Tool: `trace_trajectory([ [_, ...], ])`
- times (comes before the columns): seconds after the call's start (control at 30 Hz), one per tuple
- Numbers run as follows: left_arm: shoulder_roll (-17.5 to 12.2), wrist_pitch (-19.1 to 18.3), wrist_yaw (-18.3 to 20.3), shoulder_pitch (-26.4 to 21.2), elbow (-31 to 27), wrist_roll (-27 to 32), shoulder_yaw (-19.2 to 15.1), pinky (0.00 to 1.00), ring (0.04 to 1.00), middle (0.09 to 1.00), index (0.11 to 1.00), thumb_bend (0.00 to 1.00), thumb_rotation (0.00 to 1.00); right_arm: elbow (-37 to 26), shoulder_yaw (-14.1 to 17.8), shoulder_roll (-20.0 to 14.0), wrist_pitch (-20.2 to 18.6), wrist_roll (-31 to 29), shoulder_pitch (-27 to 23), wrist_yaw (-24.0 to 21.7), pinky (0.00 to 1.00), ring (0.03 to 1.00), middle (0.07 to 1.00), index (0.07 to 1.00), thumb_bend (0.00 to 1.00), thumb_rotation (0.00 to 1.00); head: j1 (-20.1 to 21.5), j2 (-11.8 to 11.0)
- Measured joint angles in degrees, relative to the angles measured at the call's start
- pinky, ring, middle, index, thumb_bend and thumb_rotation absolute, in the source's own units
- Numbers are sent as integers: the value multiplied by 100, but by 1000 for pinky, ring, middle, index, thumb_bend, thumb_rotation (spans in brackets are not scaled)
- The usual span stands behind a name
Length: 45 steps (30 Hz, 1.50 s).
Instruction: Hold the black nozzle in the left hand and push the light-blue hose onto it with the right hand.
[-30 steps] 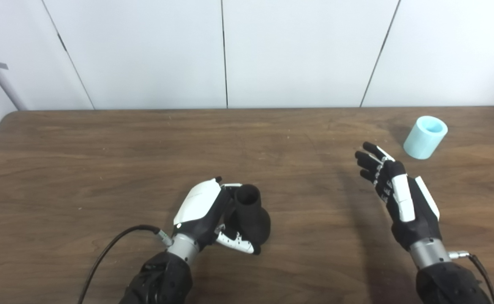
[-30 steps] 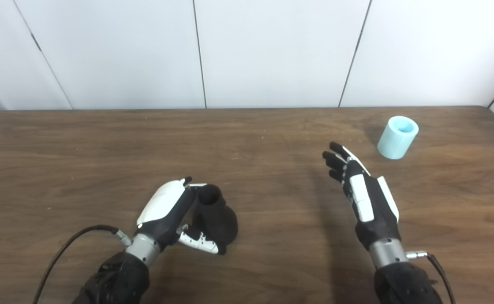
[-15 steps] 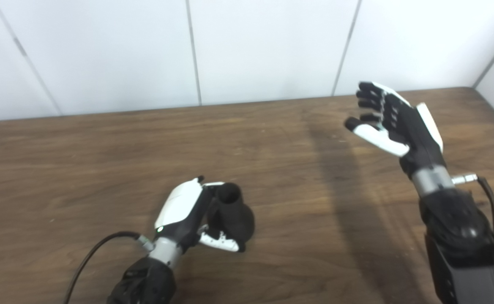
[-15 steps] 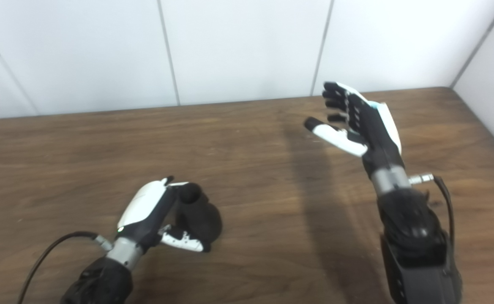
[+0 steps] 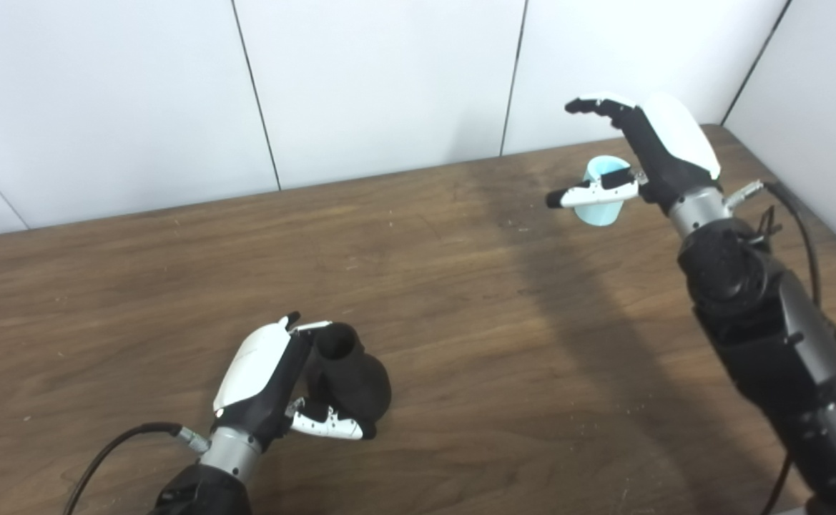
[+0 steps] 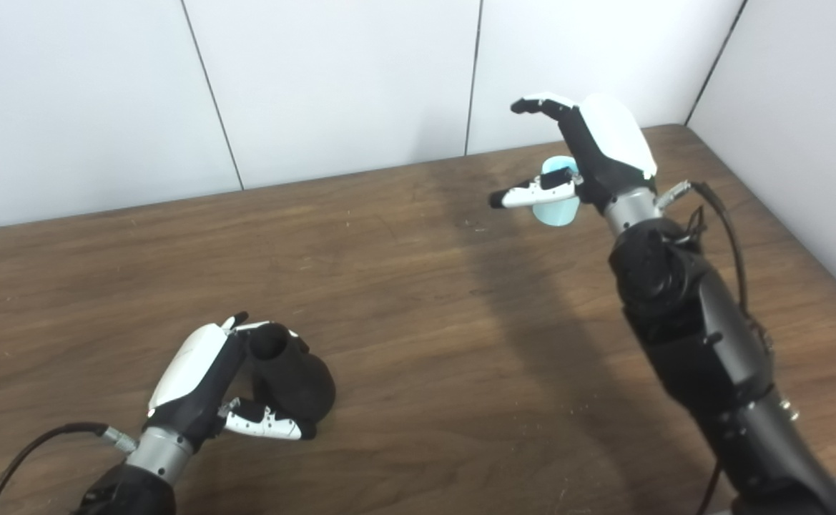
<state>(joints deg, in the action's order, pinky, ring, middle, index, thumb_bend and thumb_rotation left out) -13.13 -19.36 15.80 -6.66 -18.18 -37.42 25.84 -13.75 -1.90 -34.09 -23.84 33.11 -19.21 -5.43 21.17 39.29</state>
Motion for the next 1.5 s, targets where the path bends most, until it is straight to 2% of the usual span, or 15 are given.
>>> trace_trajectory([
  [0.13,-39,194,-11,9,79,109,-68,1000,687,515,469,523,0,469,-133,-254,-12,192,-379,-314,864,898,841,760,815,222,150,-71],
  [0.17,-48,217,-22,7,97,146,-81,1000,686,515,469,523,0,535,-154,-278,-17,237,-441,-360,863,902,846,763,825,221,281,-114],
  [0.33,-81,381,-71,2,181,221,-110,1000,683,523,463,521,0,1116,-401,-286,-23,353,-780,-634,896,914,868,782,876,198,370,-220],
  [0.57,-101,419,-122,9,204,249,-114,1000,686,530,457,520,0,2028,-651,-337,-21,460,-1108,-913,911,918,883,798,913,218,467,-229],
  [0.67,-101,421,-125,7,207,257,-114,1000,685,531,456,520,0,2172,-707,-346,-19,478,-1228,-1002,911,922,888,802,916,219,476,-177],
  [0.8,-102,419,-125,7,209,266,-118,1000,686,533,455,519,0,2627,-924,-407,-56,510,-1550,-1338,889,932,892,831,915,217,546,-203],
  [0.93,-106,417,-125,4,207,302,-127,1000,691,541,451,518,0,2953,-1007,-474,-98,511,-1791,-1519,851,922,880,848,925,202,643,-194],
  [1.17,-126,415,-125,-2,207,312,-129,1000,680,540,451,518,0,3335,-1115,-472,-263,516,-1993,-1707,794,899,891,852,939,171,766,-203],
  [1.5,-126,415,-125,-7,208,315,-131,1000,672,542,449,517,0,3878,-1407,-476,-258,560,-2269,-1770,706,863,880,839,956,152,731,-132],
])
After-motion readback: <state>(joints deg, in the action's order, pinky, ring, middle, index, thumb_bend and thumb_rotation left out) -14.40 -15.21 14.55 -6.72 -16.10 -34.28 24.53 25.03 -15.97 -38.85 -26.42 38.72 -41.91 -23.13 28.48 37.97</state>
